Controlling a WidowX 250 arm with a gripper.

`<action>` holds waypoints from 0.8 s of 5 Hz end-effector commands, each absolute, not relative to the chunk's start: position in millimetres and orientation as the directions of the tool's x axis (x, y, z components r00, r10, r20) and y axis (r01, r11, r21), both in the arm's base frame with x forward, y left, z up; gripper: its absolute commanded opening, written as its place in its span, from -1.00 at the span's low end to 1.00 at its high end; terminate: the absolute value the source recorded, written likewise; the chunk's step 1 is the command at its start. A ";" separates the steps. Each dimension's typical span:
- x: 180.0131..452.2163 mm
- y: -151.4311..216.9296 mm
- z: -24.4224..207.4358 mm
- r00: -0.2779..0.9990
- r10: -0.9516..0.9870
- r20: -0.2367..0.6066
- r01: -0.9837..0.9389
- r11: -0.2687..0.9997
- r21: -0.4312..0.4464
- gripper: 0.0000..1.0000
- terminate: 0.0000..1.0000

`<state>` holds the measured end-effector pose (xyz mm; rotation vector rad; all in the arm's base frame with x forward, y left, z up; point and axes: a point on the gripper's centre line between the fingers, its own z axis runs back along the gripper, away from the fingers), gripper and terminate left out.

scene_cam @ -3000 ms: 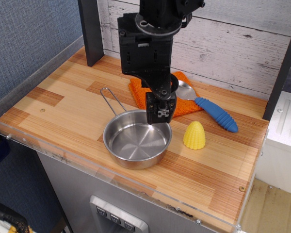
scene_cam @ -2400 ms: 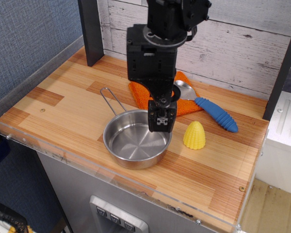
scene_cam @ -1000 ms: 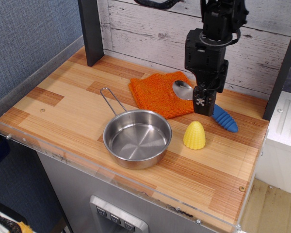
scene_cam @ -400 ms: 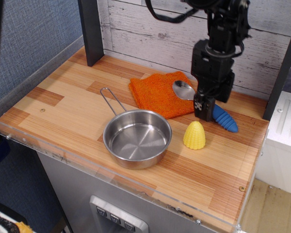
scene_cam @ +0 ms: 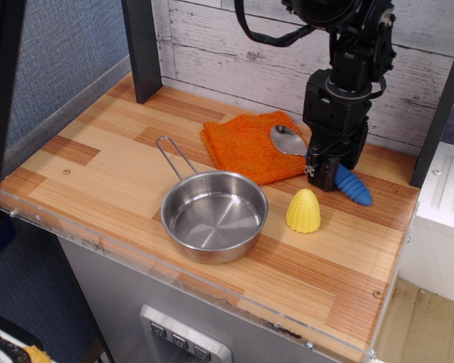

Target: Move spoon to left of pot, pointing away from pot.

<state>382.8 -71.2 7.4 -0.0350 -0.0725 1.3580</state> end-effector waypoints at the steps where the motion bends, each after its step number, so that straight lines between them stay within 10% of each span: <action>1: 376.6 -75.7 24.9 0.235 0.972 0.005 -0.964 0.234 -0.124 -1.00 -1.00; 4: 371.7 -75.0 69.0 0.254 0.967 -0.020 -0.945 0.244 -0.218 -1.00 -1.00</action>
